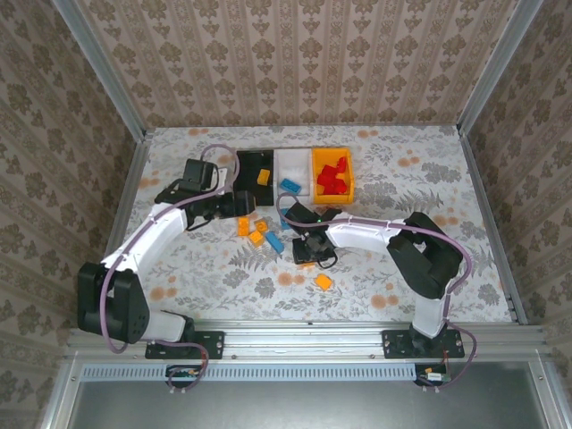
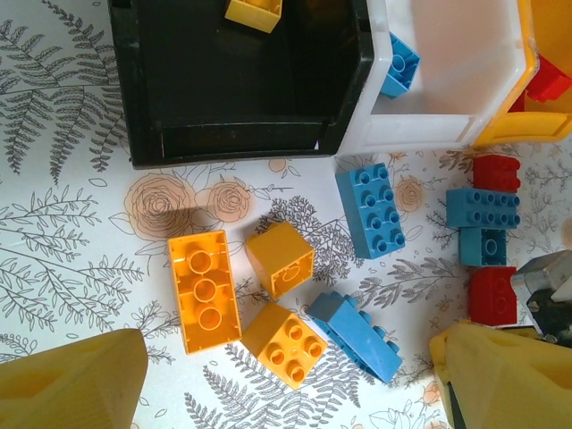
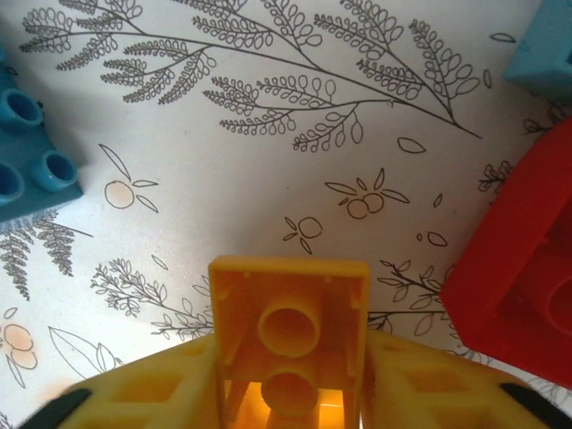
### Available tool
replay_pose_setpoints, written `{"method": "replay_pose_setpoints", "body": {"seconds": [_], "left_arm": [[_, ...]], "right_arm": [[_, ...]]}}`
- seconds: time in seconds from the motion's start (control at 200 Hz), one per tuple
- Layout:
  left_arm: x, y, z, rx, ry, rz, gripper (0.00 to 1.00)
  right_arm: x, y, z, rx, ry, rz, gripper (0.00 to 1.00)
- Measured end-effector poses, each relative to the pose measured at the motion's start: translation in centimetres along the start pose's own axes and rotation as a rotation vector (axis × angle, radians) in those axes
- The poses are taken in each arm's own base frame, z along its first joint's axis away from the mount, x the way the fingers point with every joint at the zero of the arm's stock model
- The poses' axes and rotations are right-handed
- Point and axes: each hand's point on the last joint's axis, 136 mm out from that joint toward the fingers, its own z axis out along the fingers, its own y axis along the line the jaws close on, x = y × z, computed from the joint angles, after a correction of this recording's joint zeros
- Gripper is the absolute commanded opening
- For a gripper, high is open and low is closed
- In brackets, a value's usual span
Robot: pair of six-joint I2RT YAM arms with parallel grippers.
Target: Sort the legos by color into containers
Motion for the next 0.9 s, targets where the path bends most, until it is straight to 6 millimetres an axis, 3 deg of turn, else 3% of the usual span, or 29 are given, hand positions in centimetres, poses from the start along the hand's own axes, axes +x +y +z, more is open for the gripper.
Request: {"method": "replay_pose_setpoints", "body": {"seconds": [0.22,0.36,0.48,0.635,0.775,0.9], "left_arm": [[-0.7,0.0,-1.4,0.029,-0.037,-0.021,0.89],[-1.2,-0.8,-3.2,0.063,-0.085,-0.02,0.92],[-0.9,-1.5,-4.8,0.086,-0.125,-0.015,0.93],[0.3,-1.6,-6.8,0.091,-0.155,-0.015,0.96],[1.5,-1.4,-8.2,0.084,-0.155,-0.023,0.97],[3.0,-1.1,-8.8,0.076,-0.146,-0.028,0.97]], "right_arm": [[0.1,0.6,-0.8,0.004,-0.005,-0.018,0.35],[-1.6,2.1,-3.7,-0.039,-0.049,-0.031,0.35],[-6.0,5.1,-8.0,-0.12,-0.152,-0.066,0.35],[-13.5,8.4,-12.7,-0.215,-0.294,-0.085,0.35],[-19.4,10.3,-12.6,-0.257,-0.35,-0.1,0.35],[-23.4,11.0,-9.7,-0.269,-0.355,-0.099,0.35]]}}
